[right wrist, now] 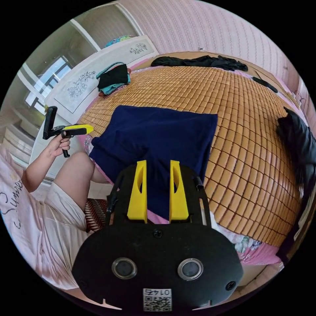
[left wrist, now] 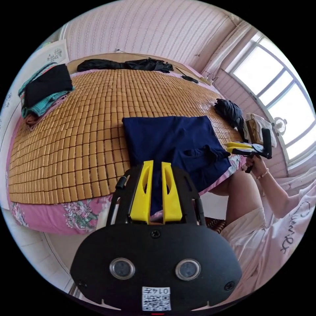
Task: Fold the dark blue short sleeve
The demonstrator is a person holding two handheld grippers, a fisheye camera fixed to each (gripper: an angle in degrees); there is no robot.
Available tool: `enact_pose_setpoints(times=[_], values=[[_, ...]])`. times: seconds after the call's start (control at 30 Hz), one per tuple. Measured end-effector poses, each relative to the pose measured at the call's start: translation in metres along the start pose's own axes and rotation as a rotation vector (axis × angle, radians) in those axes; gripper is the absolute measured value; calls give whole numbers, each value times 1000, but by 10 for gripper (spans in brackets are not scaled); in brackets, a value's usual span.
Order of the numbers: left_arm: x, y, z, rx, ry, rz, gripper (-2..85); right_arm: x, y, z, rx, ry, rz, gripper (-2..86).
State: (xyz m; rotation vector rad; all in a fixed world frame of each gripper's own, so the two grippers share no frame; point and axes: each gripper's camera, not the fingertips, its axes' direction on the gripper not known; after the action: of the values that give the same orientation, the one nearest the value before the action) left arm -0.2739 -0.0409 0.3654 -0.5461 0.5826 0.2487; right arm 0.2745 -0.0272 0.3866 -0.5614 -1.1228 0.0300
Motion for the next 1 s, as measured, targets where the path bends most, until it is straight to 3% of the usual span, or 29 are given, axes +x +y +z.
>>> enact_pose_setpoints(times=[0.2,0.37,0.47,0.73,1.0], values=[[20,-2,77,-175,3,3,63,-9,-12,54,-88,0,-19,46],[30,18,57,-92,95,85,3,-18,3,38,5,-141,-116,12],[41,38,46,-116,191,140,-2,-31,15,33,-41,-221,-225,7],[66,95,61,-297,209,146,49,-68,35,62,-362,-119,-395,1],[133,88,93,-206,126,290,44,-96,-20,71,-210,56,-437,-3]])
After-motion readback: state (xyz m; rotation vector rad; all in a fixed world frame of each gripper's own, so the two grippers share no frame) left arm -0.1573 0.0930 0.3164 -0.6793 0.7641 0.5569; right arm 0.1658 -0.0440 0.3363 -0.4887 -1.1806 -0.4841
